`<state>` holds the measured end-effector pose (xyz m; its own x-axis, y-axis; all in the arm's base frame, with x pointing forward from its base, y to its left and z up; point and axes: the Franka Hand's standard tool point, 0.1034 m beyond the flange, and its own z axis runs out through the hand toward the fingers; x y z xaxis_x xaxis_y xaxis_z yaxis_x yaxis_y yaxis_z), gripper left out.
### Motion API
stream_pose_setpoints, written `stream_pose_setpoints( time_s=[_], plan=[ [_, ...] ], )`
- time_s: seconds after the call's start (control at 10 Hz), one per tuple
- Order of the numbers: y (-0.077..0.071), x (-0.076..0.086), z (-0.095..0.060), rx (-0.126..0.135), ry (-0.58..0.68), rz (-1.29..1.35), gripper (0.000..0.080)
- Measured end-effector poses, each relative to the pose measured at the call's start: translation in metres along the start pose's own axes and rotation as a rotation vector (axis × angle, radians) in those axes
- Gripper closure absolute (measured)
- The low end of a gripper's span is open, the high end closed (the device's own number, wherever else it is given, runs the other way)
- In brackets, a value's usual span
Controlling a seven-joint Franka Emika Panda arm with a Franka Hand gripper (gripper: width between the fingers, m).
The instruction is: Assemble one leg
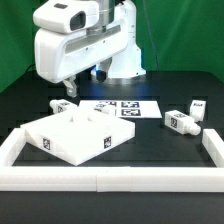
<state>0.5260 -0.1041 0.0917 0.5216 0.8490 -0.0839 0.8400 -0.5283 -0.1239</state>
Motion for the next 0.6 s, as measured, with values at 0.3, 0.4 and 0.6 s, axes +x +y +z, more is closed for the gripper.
stream_pose_setpoints(
  time_s=[0.3,0.4,0.6],
  plan=[
    [0.031,-0.015,0.039,-0.016,0.033,-0.017,0.0150],
    [0.035,-0.020,0.048,-0.009,0.048,0.011,0.0150],
    [0.044,-0.026,0.053,-0.039,0.072,0.011,0.0150]
  ],
)
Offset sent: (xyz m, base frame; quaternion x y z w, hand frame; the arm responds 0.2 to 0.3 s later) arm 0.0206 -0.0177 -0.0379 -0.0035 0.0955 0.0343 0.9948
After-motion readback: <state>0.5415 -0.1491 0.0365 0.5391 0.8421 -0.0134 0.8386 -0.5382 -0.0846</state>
